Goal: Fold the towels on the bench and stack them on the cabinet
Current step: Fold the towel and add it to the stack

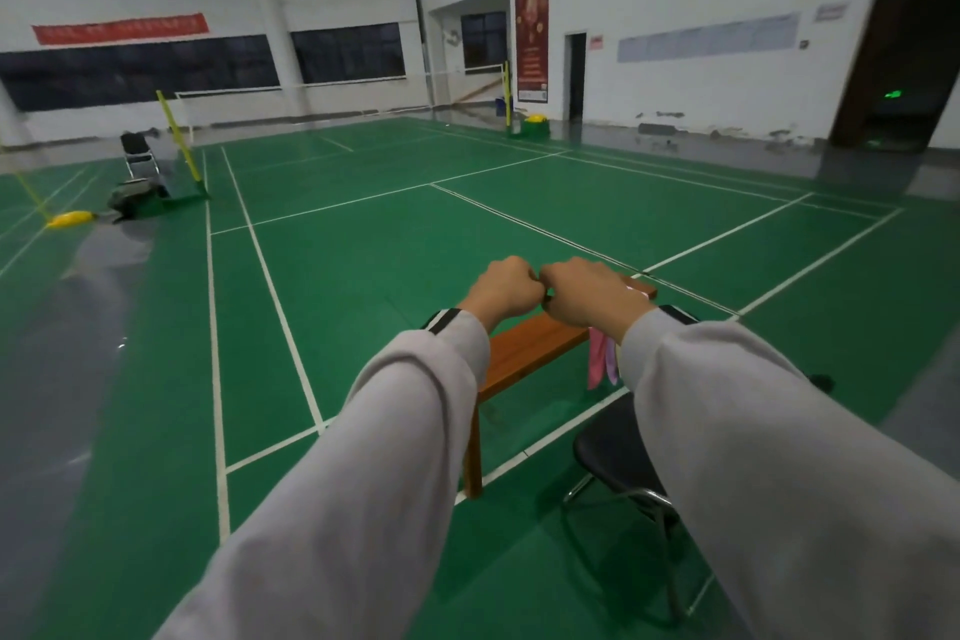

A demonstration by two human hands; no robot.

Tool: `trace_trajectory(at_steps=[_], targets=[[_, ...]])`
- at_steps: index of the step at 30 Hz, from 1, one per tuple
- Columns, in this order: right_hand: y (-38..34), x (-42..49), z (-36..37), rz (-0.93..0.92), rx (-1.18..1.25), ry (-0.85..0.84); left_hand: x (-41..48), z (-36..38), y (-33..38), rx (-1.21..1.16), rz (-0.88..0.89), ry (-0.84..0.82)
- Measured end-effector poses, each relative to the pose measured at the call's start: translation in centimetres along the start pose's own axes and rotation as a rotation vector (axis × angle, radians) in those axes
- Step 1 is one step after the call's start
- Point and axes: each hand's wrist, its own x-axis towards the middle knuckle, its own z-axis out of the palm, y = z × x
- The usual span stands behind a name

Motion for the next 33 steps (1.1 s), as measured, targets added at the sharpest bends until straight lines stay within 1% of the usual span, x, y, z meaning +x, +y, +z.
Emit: trace_trajectory(at_steps=[7, 10, 14, 19, 25, 29, 33], targets=[[4.5, 16.0, 4.9, 0.035, -0.009, -0.005, 15.5, 0.9, -5.0, -0.019, 0.011, -0.002], [7.0, 23.3, 5.8, 0.070, 0.021, -0.026, 23.0, 0.9, -6.6, -0.012, -0.007, -0.010], [10.8, 31.9, 6.7, 0.125, 0.041, -0.014, 32.7, 1.3, -8.2, -0.024, -0.010, -0.008], [14.5, 40.8, 9.0, 0.145, 0.009, -0.042, 43.3, 2.7, -9.4, -0.054, 0.002, -0.044], [19.9, 52.6, 13.5, 0.156, -0.059, -0.074, 57.8, 6.5, -10.9, -0.069, 0.066, -0.078], [24.3, 61.5, 16.2, 0.194, -0.078, -0.095, 68.9, 8.7, -11.2, -0.060, 0.117, -0.115], [29.0, 70.4, 17.0, 0.256, -0.086, -0.114, 79.4, 9.5, -10.5, -0.046, 0.155, -0.170]])
